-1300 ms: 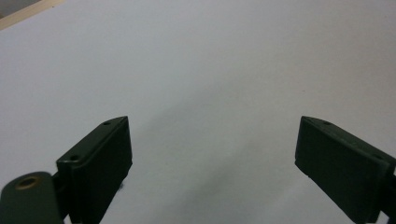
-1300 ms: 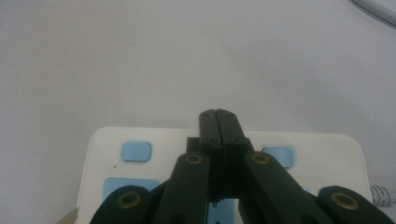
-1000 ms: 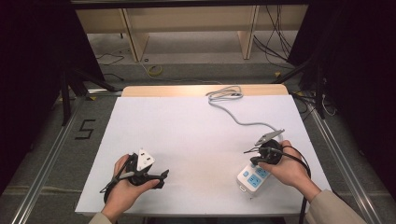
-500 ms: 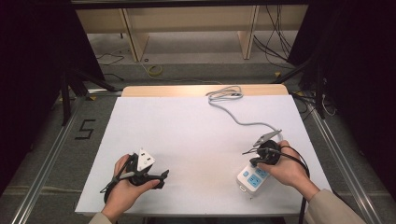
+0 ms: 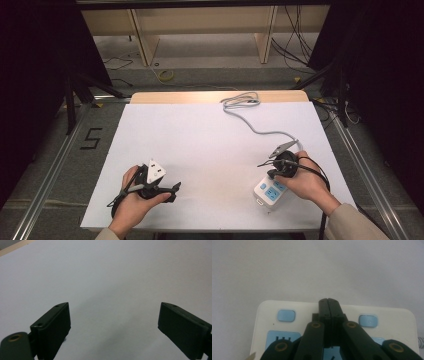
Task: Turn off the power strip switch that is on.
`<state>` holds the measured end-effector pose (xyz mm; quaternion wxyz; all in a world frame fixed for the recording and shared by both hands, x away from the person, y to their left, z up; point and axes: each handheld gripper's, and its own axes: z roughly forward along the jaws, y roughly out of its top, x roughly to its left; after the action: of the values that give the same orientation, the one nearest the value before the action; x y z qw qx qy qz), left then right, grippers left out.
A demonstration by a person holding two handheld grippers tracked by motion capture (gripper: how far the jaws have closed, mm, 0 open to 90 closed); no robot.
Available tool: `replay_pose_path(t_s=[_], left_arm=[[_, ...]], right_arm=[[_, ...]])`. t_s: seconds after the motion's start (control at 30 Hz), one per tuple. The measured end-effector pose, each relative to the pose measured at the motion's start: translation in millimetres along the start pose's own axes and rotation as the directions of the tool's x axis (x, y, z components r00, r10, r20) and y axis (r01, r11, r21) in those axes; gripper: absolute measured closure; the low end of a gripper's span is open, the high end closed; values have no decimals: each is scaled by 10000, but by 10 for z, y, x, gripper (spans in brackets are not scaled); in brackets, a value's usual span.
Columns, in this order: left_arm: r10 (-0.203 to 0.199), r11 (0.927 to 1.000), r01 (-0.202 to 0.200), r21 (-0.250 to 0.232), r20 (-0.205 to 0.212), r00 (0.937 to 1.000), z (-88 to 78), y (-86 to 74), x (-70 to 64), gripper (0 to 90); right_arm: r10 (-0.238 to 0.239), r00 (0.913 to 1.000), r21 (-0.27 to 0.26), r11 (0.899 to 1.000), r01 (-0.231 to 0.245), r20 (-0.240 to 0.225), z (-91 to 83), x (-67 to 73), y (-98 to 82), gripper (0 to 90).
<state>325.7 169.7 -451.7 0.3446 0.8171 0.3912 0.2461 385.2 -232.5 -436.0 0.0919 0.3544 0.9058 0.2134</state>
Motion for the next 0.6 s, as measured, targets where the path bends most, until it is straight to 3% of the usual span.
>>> replay_pose_path(t_s=[0.23, 0.6], left_arm=[[20, 10000, -20, 5, 0, 10000, -1, 0, -1, 107], [61, 10000, -61, 20, -12, 10000, -2, 0, -4, 107]], right_arm=[[-213, 9996, 159, 9997, 211, 164, 5, 26, 16, 900], [-78, 9998, 310, 9995, 74, 156, 6, 29, 35, 900]])
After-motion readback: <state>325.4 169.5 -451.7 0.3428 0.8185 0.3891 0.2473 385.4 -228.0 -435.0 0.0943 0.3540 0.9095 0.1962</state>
